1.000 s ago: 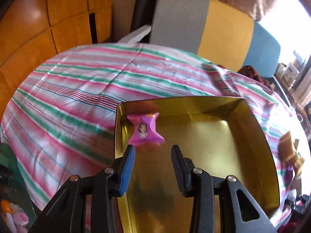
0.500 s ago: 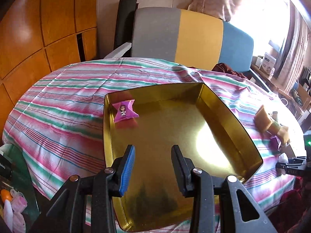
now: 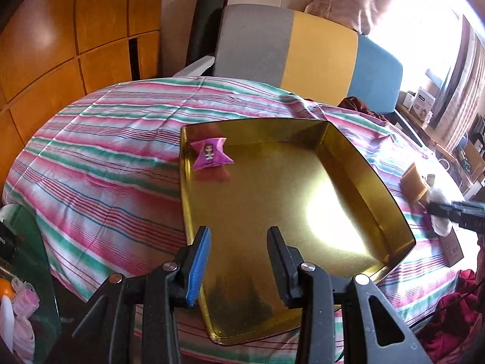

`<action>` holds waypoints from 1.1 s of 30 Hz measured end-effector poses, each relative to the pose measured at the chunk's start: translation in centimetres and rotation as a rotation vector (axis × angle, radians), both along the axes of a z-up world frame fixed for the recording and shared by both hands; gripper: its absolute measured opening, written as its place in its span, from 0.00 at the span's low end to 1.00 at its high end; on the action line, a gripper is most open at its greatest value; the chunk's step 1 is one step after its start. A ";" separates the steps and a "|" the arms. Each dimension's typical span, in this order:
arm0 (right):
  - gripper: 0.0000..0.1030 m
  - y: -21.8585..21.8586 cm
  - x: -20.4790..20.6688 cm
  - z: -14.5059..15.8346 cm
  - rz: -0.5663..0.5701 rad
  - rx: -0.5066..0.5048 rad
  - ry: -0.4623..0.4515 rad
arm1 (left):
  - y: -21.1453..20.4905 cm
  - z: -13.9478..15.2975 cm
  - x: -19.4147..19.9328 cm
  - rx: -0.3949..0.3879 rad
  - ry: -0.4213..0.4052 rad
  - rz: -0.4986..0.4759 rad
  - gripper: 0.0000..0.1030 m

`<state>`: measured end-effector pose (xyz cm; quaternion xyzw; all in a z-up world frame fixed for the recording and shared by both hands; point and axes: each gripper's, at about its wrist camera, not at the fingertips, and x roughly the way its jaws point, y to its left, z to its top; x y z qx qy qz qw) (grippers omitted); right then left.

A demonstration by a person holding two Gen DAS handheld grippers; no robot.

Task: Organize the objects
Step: 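Carry the clear plastic bundle into the gold tray and open the right tool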

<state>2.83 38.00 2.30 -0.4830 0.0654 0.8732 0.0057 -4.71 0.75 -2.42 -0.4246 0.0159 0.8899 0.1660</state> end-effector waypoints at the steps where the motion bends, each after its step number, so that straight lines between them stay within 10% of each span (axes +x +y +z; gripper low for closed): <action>1: 0.38 -2.1 -1.9 -1.2 0.032 -0.017 0.013 | -0.3 0.0 0.0 -0.003 0.001 0.003 0.37; 22: 0.41 -25.1 -17.3 -8.9 0.317 -0.208 -0.091 | -8.3 -1.7 -0.8 0.078 -0.082 0.187 0.37; 26: 0.71 -24.8 -18.5 -8.8 0.286 -0.294 -0.061 | -8.3 -1.8 -0.9 0.083 -0.082 0.186 0.37; 33: 0.83 -22.8 -15.6 -7.2 0.272 -0.317 -0.007 | -7.8 -1.9 -0.7 0.070 -0.071 0.181 0.37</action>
